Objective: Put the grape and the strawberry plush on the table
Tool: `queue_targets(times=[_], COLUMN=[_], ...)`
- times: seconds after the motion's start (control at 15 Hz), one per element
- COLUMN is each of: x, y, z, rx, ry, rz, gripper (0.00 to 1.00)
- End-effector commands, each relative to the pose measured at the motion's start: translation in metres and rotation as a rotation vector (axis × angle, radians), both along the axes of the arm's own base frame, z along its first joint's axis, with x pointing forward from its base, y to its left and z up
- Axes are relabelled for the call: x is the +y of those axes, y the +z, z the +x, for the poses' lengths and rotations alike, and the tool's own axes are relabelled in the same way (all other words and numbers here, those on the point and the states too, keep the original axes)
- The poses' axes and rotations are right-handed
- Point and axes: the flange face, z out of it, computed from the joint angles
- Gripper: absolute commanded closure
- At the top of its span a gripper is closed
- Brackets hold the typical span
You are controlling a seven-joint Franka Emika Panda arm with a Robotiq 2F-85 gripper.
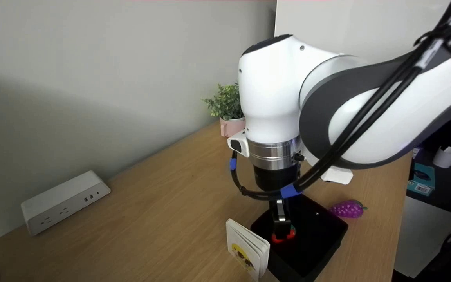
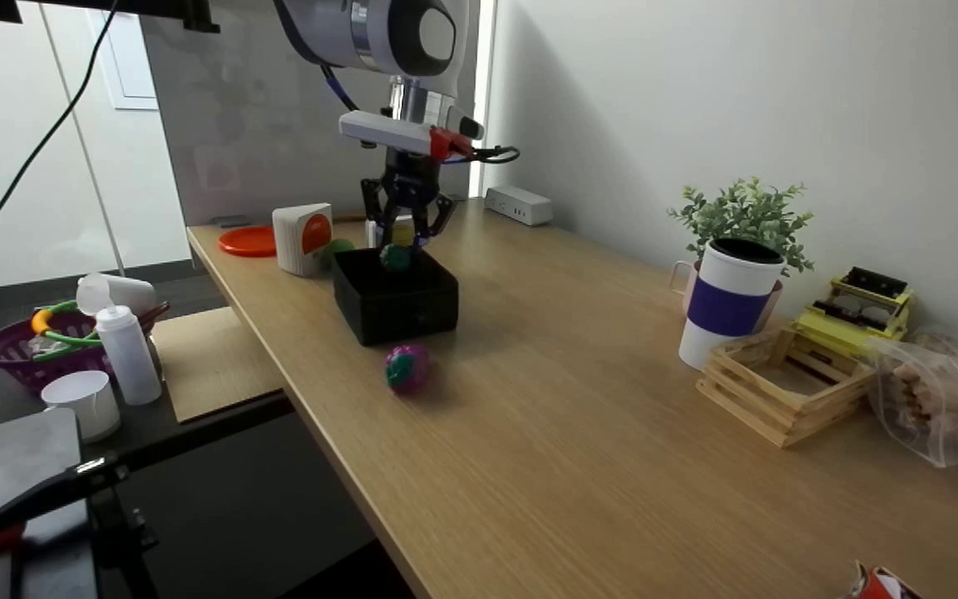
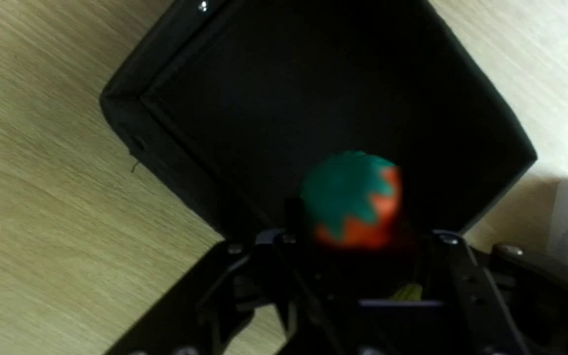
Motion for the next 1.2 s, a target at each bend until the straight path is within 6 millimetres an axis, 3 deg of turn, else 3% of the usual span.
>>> queue_targets(times=[0.0, 0.33, 0.67, 0.87, 1.13], x=[-0.008, -0.016, -0.028, -0.056, -0.111], y=[0.027, 0.05, 0.058, 0.06, 0.058], z=[-0.013, -0.013, -0.01, -0.011, -0.026], rx=[-0.026, -0.05, -0.061, -0.058, -0.044], ry=[-0.033, -0.073, -0.108, -0.176, -0.296], rz=[-0.036, -0.055, -0.069, -0.06, -0.035], gripper=[0.79, 0.79, 0.79, 0.79, 0.79])
